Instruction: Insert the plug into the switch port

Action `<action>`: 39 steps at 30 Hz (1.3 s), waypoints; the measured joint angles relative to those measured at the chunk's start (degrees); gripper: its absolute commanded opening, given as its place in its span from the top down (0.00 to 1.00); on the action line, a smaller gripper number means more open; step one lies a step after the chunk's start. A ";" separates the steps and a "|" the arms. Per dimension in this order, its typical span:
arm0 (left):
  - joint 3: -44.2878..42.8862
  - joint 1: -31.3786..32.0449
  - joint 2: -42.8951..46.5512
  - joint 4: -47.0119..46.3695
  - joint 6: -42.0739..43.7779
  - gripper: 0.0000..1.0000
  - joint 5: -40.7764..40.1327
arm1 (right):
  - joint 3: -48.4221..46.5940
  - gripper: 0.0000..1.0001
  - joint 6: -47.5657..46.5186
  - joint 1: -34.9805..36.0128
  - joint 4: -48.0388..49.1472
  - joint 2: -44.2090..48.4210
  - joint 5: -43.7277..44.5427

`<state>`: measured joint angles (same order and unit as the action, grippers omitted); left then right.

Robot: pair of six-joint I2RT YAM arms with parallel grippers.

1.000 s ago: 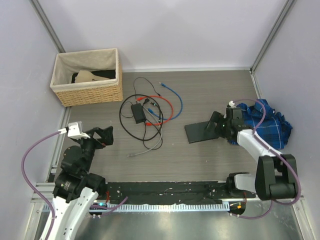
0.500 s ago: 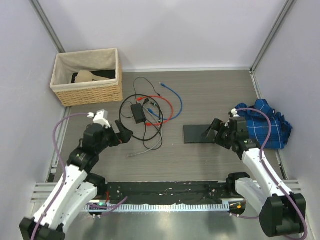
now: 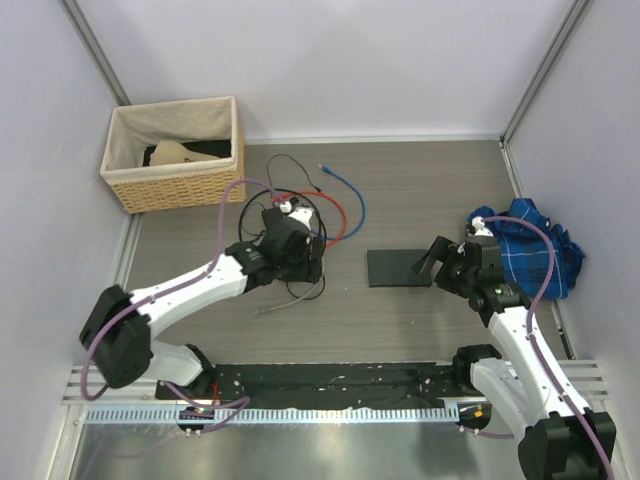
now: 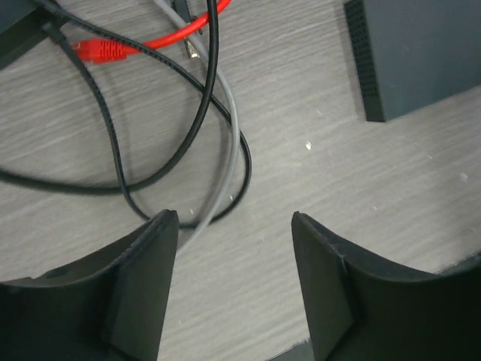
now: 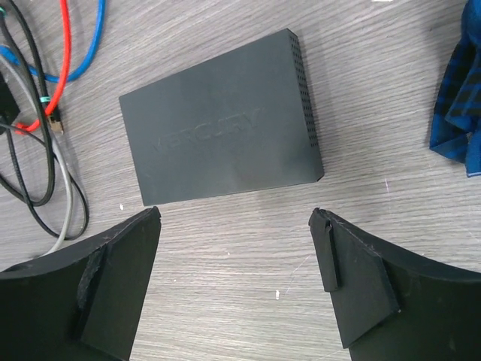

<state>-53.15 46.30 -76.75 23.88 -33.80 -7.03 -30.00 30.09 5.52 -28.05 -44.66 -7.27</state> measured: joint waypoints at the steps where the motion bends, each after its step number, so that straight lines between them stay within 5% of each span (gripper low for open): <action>1: -0.98 0.33 -1.90 0.09 0.63 0.45 -0.37 | 0.00 0.10 0.02 0.00 -0.04 0.42 0.00; 5: -5.29 1.42 -11.41 0.42 2.99 0.61 -0.92 | 0.00 0.11 0.09 0.00 -0.26 1.86 -0.04; 10: -7.98 1.81 -19.23 1.46 5.44 0.69 -0.68 | 0.07 0.11 0.26 0.00 -0.35 2.34 -0.17; 21: -10.23 1.95 -25.51 2.10 7.69 0.94 2.47 | 0.61 0.11 0.46 0.00 -0.50 2.80 -0.28; 23: -10.36 1.97 -25.57 2.25 7.76 1.00 3.19 | 0.63 0.11 0.46 0.00 -0.52 2.80 -0.28; 31: -12.26 2.03 -18.84 11.08 9.97 1.00 6.97 | 0.61 0.11 0.42 0.00 -0.50 2.58 -0.28; 39: -29.29 -4.72 -5.03 21.73 17.29 1.00 9.51 | -0.22 0.12 0.22 0.00 -0.72 1.33 -0.31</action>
<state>-82.43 41.58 -81.78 45.60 -16.51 2.48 -30.22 30.30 5.52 -28.77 -43.33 -7.57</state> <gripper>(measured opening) 0.025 0.887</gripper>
